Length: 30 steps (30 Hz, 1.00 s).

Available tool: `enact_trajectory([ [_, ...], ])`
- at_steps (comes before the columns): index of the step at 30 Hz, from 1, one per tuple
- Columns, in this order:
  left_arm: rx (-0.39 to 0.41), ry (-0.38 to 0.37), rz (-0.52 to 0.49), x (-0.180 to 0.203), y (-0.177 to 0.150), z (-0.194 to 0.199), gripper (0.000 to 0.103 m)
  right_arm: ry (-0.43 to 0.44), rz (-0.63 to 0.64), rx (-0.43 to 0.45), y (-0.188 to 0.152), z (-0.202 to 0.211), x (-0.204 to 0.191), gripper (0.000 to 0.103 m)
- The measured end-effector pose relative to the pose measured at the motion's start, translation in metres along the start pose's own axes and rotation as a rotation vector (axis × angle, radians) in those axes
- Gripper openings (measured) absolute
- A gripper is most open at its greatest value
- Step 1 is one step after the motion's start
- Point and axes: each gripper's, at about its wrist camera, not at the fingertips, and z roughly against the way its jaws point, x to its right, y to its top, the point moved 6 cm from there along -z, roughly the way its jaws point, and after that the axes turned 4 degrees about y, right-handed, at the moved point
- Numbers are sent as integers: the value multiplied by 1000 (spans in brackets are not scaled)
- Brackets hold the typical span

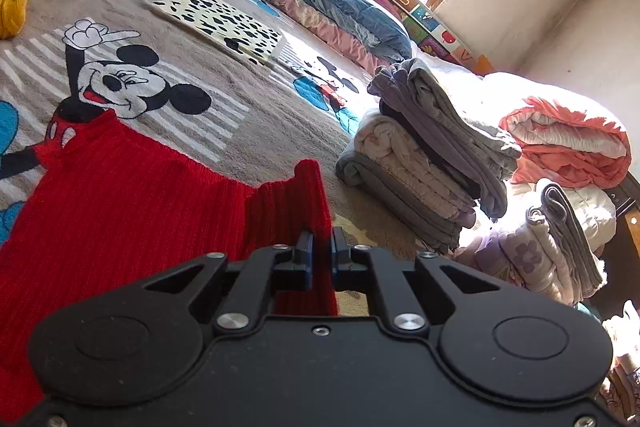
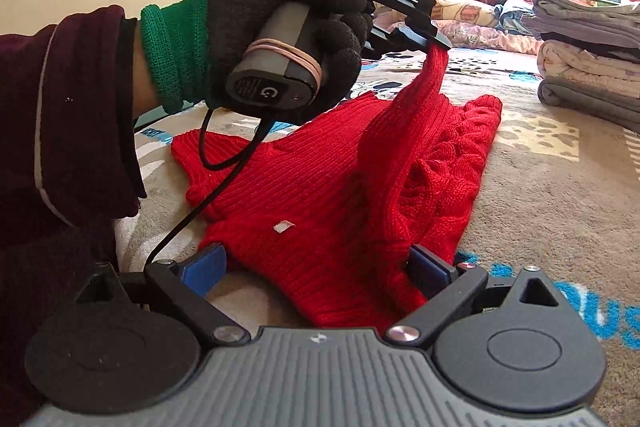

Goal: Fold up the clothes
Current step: 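Carry the held sleeve across the sweater body and lower it with the left gripper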

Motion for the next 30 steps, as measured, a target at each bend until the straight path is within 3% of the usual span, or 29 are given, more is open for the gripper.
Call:
enact_trajectory([
  [12, -16, 120, -24, 0, -17, -34, 5, 33, 30, -71, -4, 1, -5, 96],
  [16, -12, 171, -67, 4, -20, -42, 5, 43, 18, -78, -4, 4, -4, 96],
  [21, -3, 235, -190, 15, -26, -52, 5, 48, 16, -84, -5, 5, -5, 96],
  [25, -44, 217, -263, 24, -30, -59, 8, 51, 7, -83, -5, 6, -5, 96],
  [30, -4, 139, -326, 26, -17, -27, 10, 31, -3, -71, -5, 18, -5, 96],
])
